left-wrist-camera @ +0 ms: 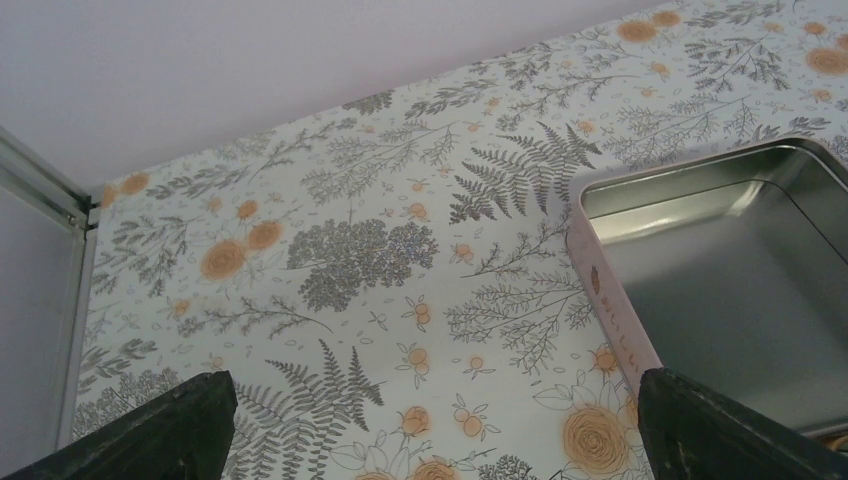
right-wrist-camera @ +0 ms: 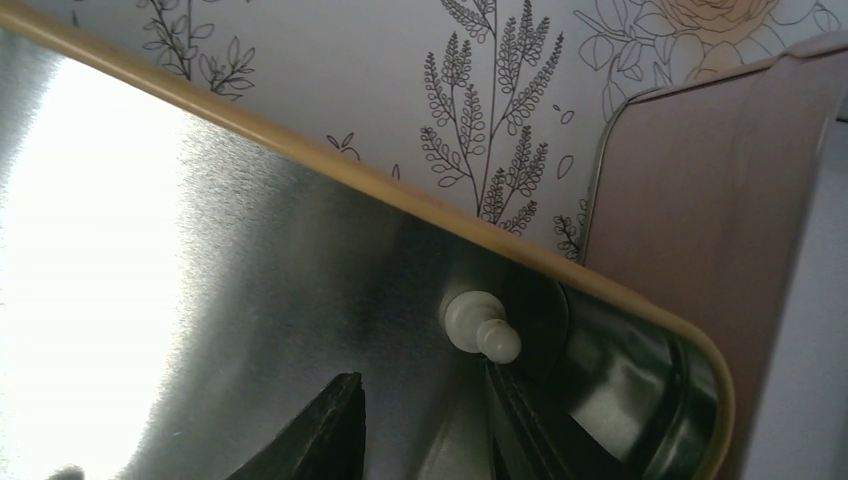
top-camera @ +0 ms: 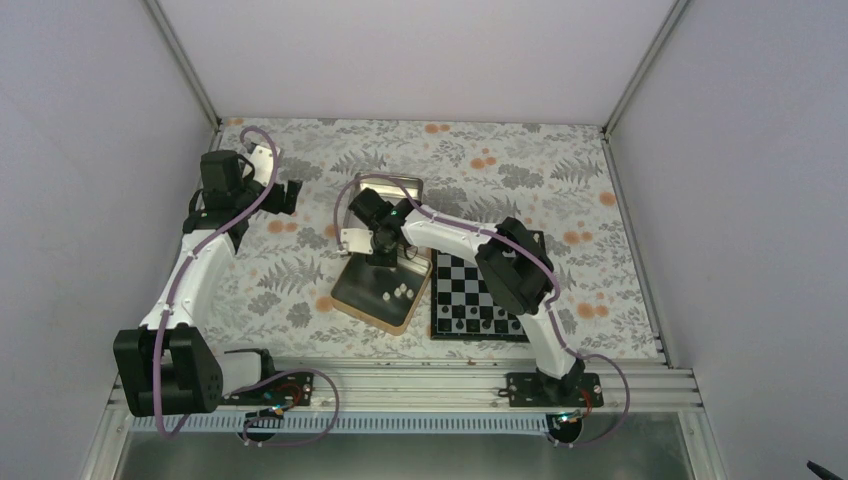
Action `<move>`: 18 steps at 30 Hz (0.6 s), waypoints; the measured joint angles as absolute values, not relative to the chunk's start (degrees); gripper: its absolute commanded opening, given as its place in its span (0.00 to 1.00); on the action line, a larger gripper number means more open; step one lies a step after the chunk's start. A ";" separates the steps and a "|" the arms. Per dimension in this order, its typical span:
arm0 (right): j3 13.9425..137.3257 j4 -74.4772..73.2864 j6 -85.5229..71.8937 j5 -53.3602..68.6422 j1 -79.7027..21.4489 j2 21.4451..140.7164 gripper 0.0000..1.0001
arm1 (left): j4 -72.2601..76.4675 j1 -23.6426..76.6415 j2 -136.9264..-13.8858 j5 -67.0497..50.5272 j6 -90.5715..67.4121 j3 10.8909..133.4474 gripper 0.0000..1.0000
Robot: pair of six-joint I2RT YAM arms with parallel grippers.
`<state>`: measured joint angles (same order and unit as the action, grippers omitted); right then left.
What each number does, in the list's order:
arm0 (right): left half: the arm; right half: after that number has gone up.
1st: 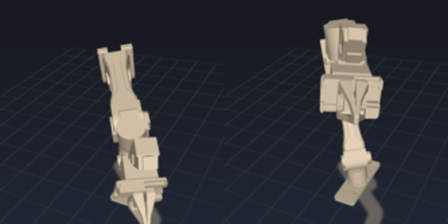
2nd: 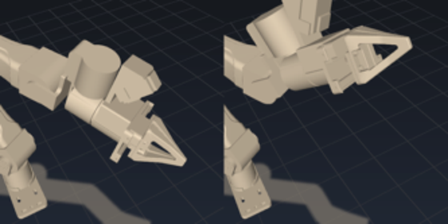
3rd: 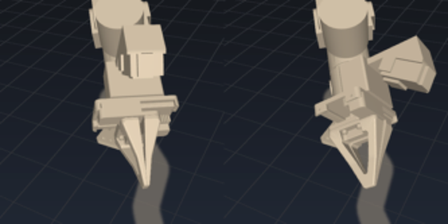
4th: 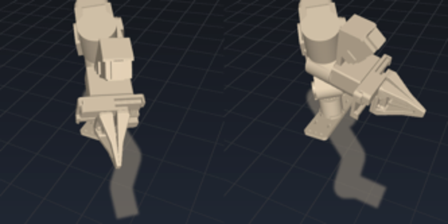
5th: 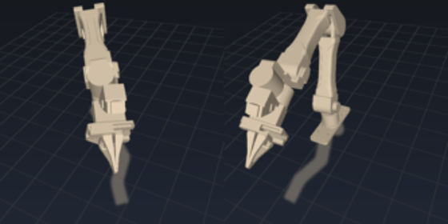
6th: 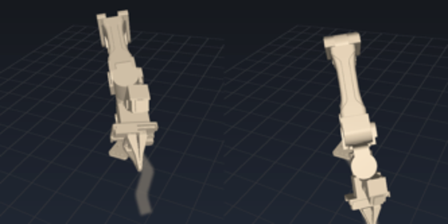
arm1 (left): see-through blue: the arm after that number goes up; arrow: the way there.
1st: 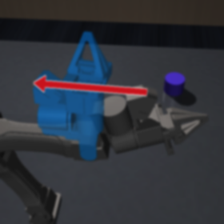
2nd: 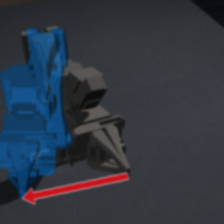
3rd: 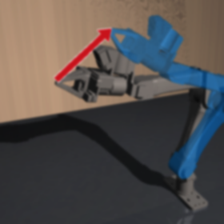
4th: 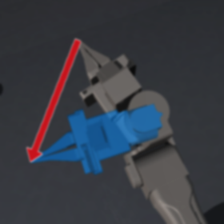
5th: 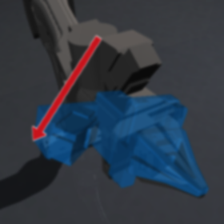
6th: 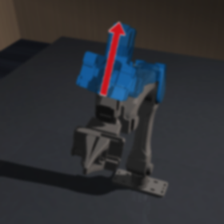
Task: Set up the chess pieces on the board
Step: Pick up the chess piece from the storage box.
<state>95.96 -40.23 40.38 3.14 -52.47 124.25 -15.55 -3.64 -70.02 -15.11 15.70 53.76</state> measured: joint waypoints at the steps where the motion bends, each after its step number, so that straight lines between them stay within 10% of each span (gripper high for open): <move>1: 95.96 -40.14 40.38 2.70 -52.49 124.25 0.34 | -15.55 -3.64 -70.02 -15.14 15.70 53.76 1.00; 18: 95.77 -39.22 40.36 -1.43 -54.00 123.42 0.34 | -15.55 -3.64 -70.02 -15.18 15.77 53.76 1.00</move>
<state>95.77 -39.22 40.36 -1.43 -54.00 123.42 -15.55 -3.64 -70.02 -15.18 15.77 53.76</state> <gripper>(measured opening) 0.335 1.000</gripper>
